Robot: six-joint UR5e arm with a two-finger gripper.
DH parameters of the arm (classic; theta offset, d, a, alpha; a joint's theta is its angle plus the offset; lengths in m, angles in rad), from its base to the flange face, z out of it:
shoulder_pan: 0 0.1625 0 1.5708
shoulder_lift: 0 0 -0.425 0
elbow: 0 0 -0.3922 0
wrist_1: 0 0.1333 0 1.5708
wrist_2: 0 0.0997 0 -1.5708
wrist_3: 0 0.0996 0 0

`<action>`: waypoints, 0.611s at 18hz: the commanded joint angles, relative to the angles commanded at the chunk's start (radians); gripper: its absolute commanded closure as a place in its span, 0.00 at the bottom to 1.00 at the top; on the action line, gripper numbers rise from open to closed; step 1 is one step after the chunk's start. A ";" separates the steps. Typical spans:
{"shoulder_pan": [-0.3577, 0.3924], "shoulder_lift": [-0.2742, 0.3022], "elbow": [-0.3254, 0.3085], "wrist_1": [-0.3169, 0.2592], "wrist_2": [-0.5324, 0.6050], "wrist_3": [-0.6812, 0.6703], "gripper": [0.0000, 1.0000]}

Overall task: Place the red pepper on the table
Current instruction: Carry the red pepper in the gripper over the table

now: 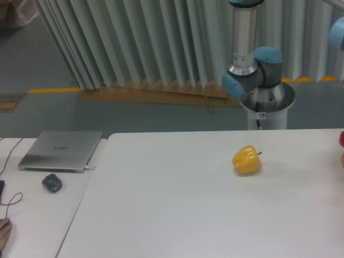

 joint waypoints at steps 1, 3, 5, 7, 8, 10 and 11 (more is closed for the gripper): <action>-0.018 0.000 0.000 0.002 -0.003 -0.019 0.81; -0.051 0.002 0.002 0.005 -0.008 -0.071 0.81; -0.086 0.008 0.002 0.006 -0.009 -0.129 0.81; -0.129 0.005 0.002 0.009 -0.009 -0.196 0.81; -0.149 0.000 0.002 0.015 -0.008 -0.230 0.81; -0.190 -0.009 0.002 0.053 -0.006 -0.294 0.81; -0.207 -0.018 0.002 0.070 -0.003 -0.322 0.81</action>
